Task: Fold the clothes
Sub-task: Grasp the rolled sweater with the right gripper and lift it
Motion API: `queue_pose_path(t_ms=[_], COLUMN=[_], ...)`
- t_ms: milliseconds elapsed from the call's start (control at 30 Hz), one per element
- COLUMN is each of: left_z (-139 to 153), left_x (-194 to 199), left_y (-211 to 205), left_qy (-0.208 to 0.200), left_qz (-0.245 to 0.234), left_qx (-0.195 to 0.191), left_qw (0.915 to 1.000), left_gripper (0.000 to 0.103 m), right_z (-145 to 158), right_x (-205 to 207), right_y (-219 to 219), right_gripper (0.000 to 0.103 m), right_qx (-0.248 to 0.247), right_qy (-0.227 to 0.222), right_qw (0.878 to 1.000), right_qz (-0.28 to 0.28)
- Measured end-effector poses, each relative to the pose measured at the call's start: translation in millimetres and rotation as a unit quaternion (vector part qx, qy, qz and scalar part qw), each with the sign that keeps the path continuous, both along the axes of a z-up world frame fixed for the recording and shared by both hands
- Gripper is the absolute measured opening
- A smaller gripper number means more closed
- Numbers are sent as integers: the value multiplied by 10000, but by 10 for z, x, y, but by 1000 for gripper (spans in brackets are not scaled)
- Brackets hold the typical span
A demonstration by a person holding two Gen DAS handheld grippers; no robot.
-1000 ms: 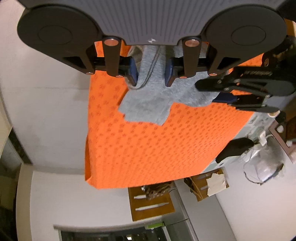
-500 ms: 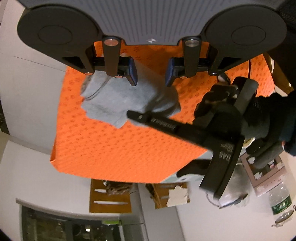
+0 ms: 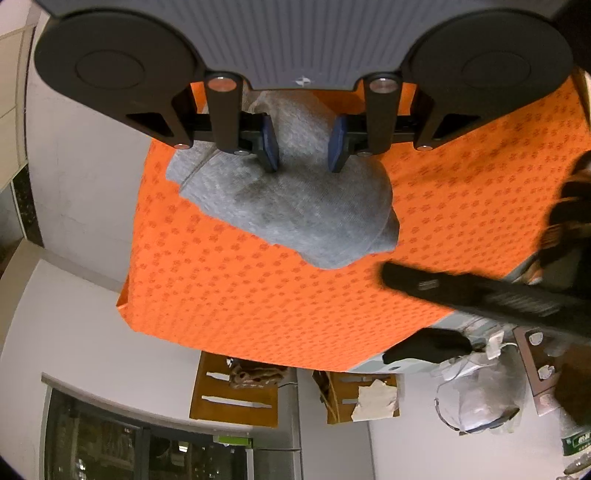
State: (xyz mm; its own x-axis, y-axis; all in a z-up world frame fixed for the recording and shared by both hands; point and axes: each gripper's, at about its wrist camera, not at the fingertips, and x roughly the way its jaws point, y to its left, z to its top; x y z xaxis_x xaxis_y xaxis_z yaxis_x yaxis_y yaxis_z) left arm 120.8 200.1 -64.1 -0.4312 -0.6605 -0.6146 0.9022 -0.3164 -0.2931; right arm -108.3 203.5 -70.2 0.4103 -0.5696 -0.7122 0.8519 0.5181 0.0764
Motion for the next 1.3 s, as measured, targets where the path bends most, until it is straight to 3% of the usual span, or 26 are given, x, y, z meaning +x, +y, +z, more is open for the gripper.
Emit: queue_pose_path(t_ms=[267,467,633,767,867,933,1100,1300], left_z=[125,241,394,501,526,549,565,547], left_x=[158,1,-316,-661,-869,-1009,-1203,-1326], left_y=[551,1027,1462,1817,2032,2102,2207,2209], left_qy=[-98,-167,-190,-202,-50,-69,61,102], left_qz=[713,1705,2845,3709,4183,4342,4534,4562], left_qx=[169,226,232,184,327,374,446,438], left_qw=[9973,9850,9582,9283,9077,9000,8902,8887], left_gripper=[53,54,54,55,55,55,55,56], right_z=[-17,-40,-73,12,154,249,447,444], right_x=[-55,-145,-210,-277,-339,-379,-366,-185], right_y=[-523,-1029,-1356,-1496,-1516,-1526,-1211,-775], right_gripper=[34,37,44,44,44,44,44,44], right_qx=[-109,-35,175,248,236,222,-161,-739], right_qy=[95,64,-24,-111,-187,-232,214,764], right_qw=[9997,9989,9945,9881,9814,9760,9449,8824], right_qz=[180,460,1029,1513,1897,2156,3264,4583])
